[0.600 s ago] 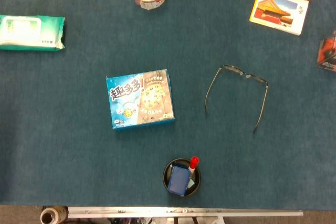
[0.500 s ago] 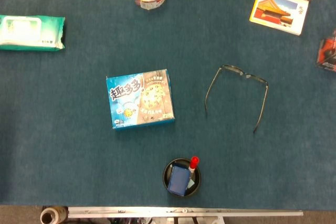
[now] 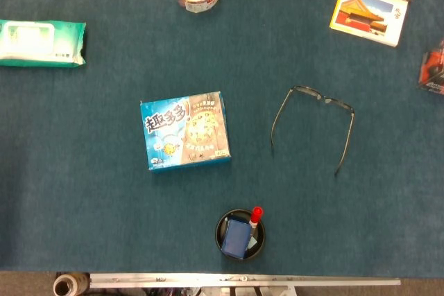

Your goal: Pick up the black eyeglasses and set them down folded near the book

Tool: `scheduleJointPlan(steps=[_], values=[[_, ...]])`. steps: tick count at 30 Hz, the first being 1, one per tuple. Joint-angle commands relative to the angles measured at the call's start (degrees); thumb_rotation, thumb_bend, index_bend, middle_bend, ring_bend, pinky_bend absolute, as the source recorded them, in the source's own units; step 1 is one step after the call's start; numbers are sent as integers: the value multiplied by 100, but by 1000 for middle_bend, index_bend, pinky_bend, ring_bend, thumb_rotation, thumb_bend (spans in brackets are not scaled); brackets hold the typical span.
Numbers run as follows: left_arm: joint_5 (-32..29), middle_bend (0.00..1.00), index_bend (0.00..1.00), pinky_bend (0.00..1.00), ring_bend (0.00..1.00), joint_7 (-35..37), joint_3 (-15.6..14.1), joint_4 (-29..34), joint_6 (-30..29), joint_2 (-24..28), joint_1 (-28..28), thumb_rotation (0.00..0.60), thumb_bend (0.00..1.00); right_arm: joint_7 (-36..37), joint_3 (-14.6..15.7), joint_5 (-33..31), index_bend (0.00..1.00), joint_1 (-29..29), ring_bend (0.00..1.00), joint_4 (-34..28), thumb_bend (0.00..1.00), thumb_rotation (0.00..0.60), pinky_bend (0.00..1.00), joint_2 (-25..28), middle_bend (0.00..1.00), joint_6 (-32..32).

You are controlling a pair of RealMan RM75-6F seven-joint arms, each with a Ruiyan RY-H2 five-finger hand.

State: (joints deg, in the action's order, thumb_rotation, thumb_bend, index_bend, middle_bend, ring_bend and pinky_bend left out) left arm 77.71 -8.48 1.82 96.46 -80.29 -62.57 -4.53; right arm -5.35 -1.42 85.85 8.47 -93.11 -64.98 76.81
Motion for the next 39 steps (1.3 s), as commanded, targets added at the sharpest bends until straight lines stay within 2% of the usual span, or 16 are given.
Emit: scheduleJointPlan(steps=[1, 8, 18, 39], values=[[51, 447, 522, 457, 369, 17, -24, 51, -43, 18, 24, 600, 485, -276, 21, 71, 640, 110, 351, -20, 518, 600, 380, -125, 495, -128], [125, 448, 528, 458, 369, 11, -59, 40, -24, 20, 15, 600, 484, -835, -48, -72, 640, 433, 351, -144, 526, 600, 393, -370, 495, -601], [466, 448, 525, 458, 369, 91, -196, 102, -29, 105, 5, 600, 484, -1366, -172, -321, 582, 897, 351, -147, 526, 600, 393, -801, 495, -1161], [586, 448, 523, 458, 369, 261, -219, 157, -118, 194, 50, 600, 484, -1164, -18, -235, 571, 1491, 336, 78, 538, 600, 393, -1578, 460, -1814]])
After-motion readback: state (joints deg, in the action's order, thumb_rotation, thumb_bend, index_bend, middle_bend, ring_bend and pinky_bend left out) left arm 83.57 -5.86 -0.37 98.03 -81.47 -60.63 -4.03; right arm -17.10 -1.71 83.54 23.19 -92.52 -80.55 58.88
